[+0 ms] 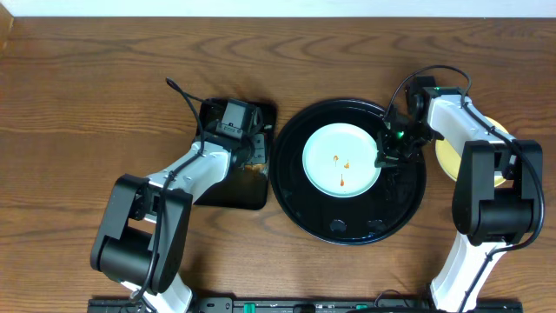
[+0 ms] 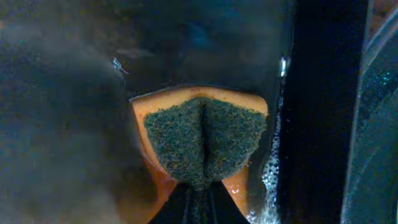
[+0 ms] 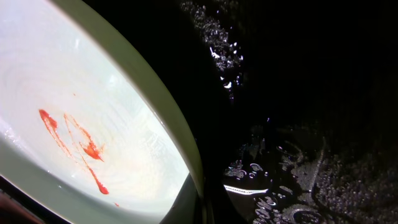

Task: Clean dirty plates on tray and stack at the side
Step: 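Dip the sponge in the soapy water and lift it with the left gripper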

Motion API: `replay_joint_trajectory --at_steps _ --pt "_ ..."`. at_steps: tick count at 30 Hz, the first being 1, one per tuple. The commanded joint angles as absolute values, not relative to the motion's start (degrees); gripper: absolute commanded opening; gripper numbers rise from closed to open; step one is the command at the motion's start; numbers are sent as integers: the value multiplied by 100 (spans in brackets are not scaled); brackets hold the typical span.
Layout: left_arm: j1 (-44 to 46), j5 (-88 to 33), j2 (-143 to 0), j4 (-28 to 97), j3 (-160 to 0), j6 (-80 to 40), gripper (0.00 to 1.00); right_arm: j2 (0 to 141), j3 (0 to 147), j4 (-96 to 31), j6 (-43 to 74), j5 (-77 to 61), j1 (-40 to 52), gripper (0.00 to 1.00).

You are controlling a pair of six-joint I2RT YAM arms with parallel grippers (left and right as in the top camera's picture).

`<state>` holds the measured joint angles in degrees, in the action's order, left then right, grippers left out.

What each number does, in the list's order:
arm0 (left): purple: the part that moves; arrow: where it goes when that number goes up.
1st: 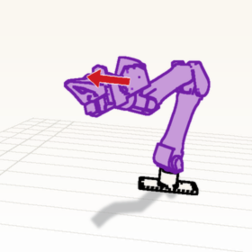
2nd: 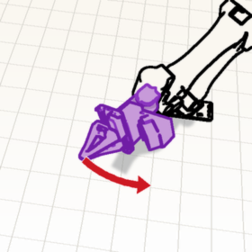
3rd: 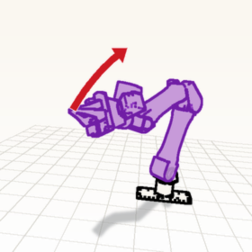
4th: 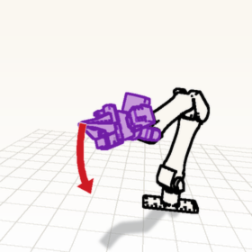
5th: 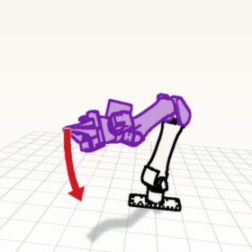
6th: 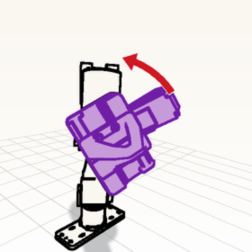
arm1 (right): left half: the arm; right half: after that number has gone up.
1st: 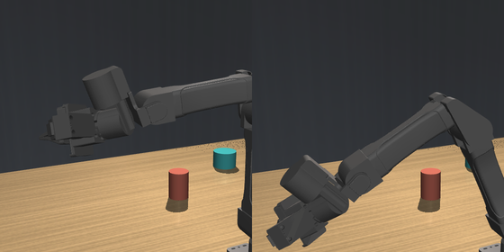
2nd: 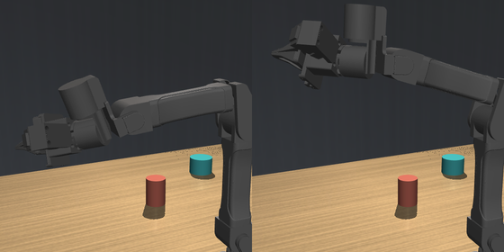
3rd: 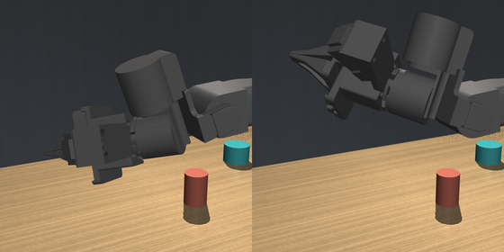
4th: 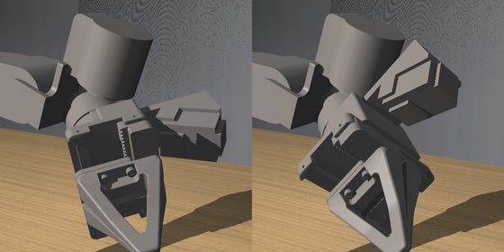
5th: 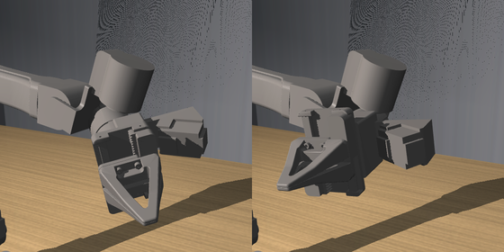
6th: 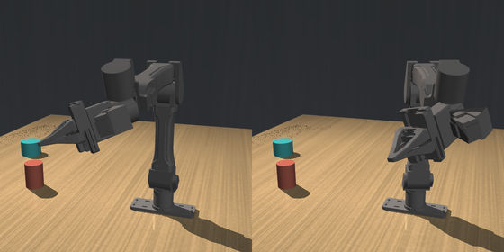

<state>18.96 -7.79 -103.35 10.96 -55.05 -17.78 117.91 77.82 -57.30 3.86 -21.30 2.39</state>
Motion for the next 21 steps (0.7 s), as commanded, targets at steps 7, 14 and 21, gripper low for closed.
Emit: replay_joint_trajectory --at_steps 7,14,21 --pt "1817 -475 -9308 1330 -5586 -1785 8 11640 7745 -5745 311 -2121 309 1" --pt "1815 -416 -8943 1470 -5586 -1785 8 11640 7745 -5745 311 -2123 309 1" --pt "1811 -161 -8694 1280 -5586 -1068 8 11640 7745 -5745 307 -2121 309 1"
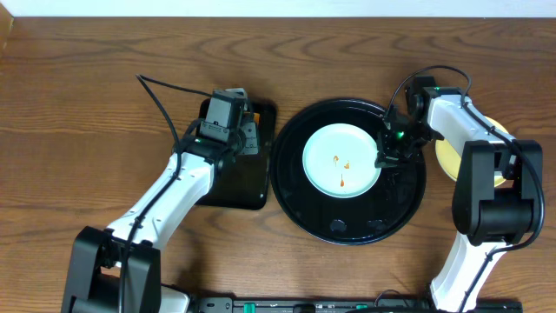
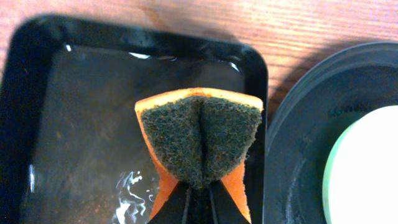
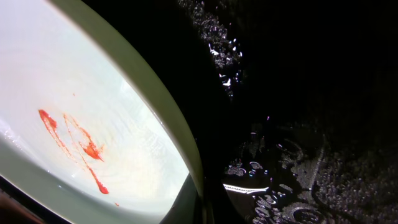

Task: Clean dirty plates on tray and stack at the side
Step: 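Dip the sponge in the soapy water and lift it with the left gripper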

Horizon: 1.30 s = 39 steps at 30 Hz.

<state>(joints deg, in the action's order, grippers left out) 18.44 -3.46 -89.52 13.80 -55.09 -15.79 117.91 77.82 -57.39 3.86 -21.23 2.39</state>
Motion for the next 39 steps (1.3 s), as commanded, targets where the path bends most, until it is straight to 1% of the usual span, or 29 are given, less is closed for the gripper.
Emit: replay_joint_trajectory --at_steps 1,4,7,9,19,29,39 --pt "1804 -121 -8617 1197 -5586 -950 8 11640 7745 -5743 307 -2121 309 1" --pt "1800 226 -8425 1039 -5586 -880 8 11640 7745 -5743 309 -2121 309 1" --pt "1800 410 -8202 875 -5586 -539 8 11640 7745 -5743 309 -2121 309 1" --pt "1800 421 -8044 749 -5586 -307 8 11640 7745 -5743 309 -2121 309 1" --pt "1802 480 -7229 342 -5586 5 8 11640 7745 -5741 309 -2119 309 1" --pt "1802 484 -6447 95 -5586 43 8 11640 7745 -5728 309 -2097 309 1" --pt "1802 484 -6066 27 -5586 43 8 11640 7745 -5730 311 -2097 309 1"
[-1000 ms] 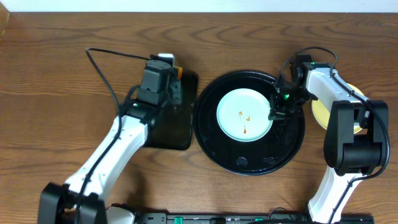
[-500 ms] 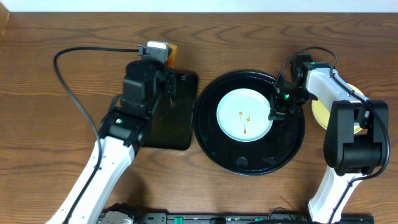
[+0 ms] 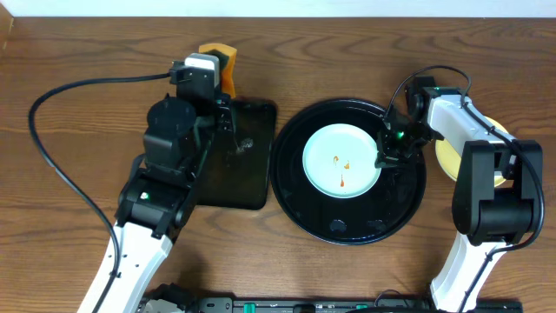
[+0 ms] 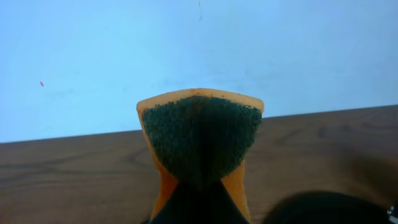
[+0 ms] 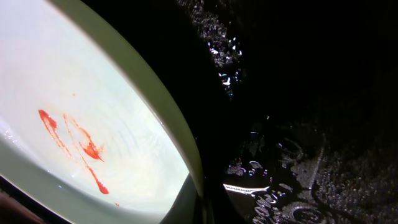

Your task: Clean dirty plates on tray and stack at the side

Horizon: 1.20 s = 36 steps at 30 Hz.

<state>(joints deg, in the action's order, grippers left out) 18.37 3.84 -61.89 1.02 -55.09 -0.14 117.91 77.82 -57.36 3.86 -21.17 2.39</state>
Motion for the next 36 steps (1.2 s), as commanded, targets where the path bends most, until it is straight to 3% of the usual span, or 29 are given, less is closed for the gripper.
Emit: replay_joint_trajectory --at_steps 1,36 --pt "1802 482 -6053 30 -5586 43 8 11640 7745 -5730 311 -2097 309 1" --pt "1800 486 -6042 -36 -5586 43 8 11640 7745 -5728 311 -2097 309 1"
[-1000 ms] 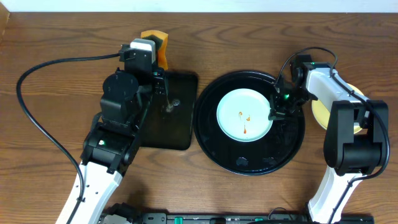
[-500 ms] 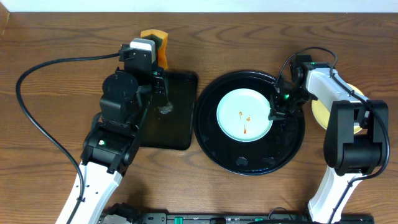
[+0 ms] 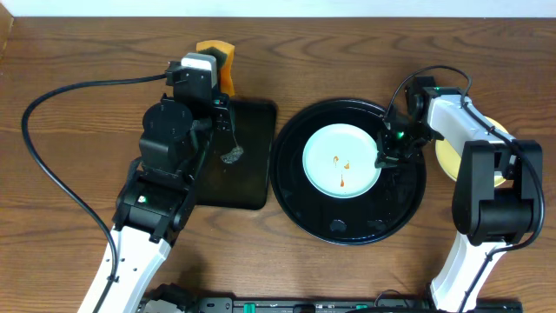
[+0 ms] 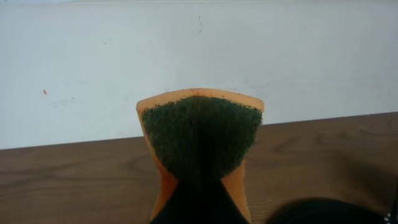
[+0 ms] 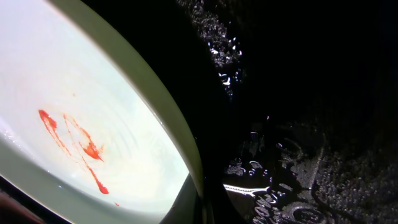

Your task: Clean dirty plates on tray and stack at the side

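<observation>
A white plate [image 3: 341, 161] smeared with red sauce [image 5: 87, 149] lies in the round black tray [image 3: 347, 228]. My right gripper [image 3: 382, 160] is shut on the plate's right rim [image 5: 186, 155], jaws pinching its edge at the bottom of the right wrist view [image 5: 200, 210]. My left gripper [image 4: 199, 190] is shut on an orange sponge [image 4: 199, 140], green scouring face toward the camera. It is raised high over the far edge of the rectangular tray, and from overhead the sponge [image 3: 217, 59] pokes out past the wrist.
A black rectangular tray [image 3: 248, 178] with water and a speck of foam sits left of the round one. A yellow plate [image 3: 446, 158] lies right of the round tray, half under the right arm. The left arm's cable [image 3: 52, 104] loops over the table's left.
Hardly anything has changed: the left gripper still holds the sponge aloft, its view tilted very slightly. The right gripper stays clamped on the plate's rim.
The left gripper held the sponge down in the rectangular tray's water, then a little above that tray. By 1.2 s ago it was raised high, facing the wall, and it remains there. Throughout, the right gripper gripped the stained plate's rim without moving.
</observation>
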Motion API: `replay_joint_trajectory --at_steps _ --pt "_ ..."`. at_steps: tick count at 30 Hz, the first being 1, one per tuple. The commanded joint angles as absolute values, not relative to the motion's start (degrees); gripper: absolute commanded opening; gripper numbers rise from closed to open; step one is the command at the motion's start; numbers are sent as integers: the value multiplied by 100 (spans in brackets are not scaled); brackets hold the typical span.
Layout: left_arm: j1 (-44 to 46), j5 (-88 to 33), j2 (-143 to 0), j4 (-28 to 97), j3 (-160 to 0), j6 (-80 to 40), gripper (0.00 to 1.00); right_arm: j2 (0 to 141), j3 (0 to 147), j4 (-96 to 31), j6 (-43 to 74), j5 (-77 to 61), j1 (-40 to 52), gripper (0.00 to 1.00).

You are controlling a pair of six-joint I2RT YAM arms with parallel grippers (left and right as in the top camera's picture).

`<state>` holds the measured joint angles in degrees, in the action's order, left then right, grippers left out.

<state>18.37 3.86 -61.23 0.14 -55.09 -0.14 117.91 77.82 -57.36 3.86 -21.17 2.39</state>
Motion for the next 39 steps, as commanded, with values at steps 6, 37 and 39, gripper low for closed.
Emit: replay_joint_trajectory --at_steps 6,37,39 --pt "1802 528 -6042 -36 -5586 45 8 11640 7745 -5728 311 -2097 309 1" --pt "1800 545 -6082 -30 -5583 43 8 11640 7745 -5725 311 -2097 309 1" --pt "1800 600 -6167 -5 -5583 43 8 11640 7745 -5723 311 -2097 309 1"
